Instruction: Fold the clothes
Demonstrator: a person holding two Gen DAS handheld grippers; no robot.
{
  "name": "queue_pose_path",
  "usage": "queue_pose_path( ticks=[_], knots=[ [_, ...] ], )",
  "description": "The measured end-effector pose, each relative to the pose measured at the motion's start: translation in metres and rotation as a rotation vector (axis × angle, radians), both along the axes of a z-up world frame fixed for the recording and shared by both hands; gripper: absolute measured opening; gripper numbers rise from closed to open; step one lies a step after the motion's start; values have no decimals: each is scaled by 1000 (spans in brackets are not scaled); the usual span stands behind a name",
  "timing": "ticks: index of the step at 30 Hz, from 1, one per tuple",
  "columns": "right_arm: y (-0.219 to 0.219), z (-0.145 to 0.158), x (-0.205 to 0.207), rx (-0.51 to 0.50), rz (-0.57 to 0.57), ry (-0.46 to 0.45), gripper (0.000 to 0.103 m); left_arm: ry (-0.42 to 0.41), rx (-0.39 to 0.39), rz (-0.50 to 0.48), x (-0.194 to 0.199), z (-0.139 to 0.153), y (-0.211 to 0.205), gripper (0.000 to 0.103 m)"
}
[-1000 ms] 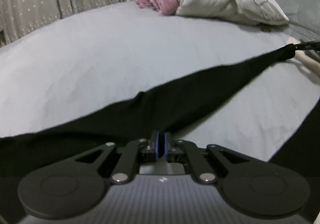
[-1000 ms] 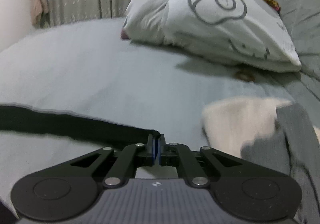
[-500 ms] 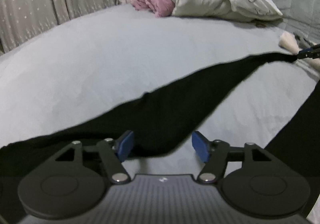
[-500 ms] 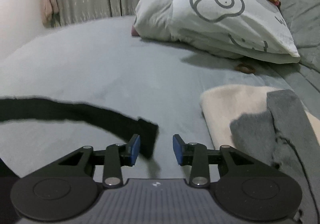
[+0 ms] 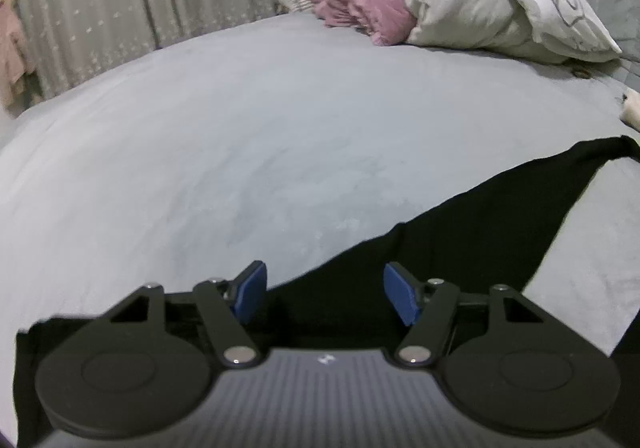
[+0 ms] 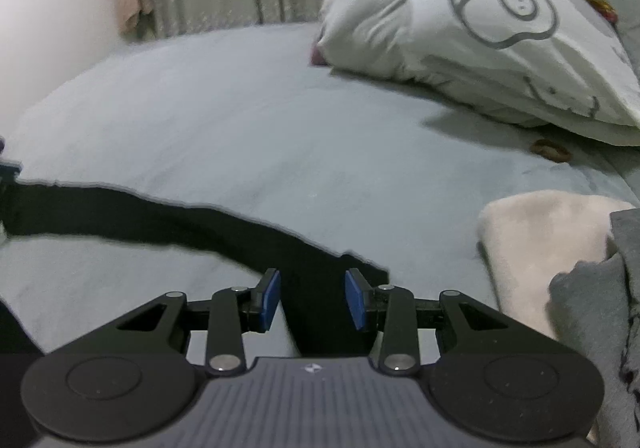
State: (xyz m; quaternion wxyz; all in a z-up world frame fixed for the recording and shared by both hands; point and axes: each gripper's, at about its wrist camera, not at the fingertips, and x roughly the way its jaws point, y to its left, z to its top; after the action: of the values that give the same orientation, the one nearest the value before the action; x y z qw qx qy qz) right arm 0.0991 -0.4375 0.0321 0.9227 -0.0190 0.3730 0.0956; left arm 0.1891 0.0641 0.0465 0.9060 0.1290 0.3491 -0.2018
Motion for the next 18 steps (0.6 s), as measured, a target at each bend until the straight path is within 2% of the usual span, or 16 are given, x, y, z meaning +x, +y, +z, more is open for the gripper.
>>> queue_pose_path(
  ticks=[4, 7, 10, 12, 13, 15, 18],
  knots=[
    [6, -3, -5, -28, 39, 1, 36, 21, 15, -48, 18, -10, -14, 63],
    [11, -3, -4, -65, 68, -8, 36, 50, 36, -92, 29, -21, -30, 50],
    [15, -6, -2, -96, 84, -9, 36, 59, 22, -135, 28, -23, -37, 26],
    [16, -9, 0, -107, 78, 0, 36, 58, 22, -155, 26, -24, -41, 1],
    [16, -10, 1, -108, 77, -1, 34, 46, 34, -163, 23, -25, -43, 1],
    [16, -11, -2, -109, 72, -12, 23, 22, 47, -167, 17, -25, -45, 1],
    [17, -9, -12, -126, 61, -48, 21, -31, 45, -149, 8, -23, -44, 0]
  ],
)
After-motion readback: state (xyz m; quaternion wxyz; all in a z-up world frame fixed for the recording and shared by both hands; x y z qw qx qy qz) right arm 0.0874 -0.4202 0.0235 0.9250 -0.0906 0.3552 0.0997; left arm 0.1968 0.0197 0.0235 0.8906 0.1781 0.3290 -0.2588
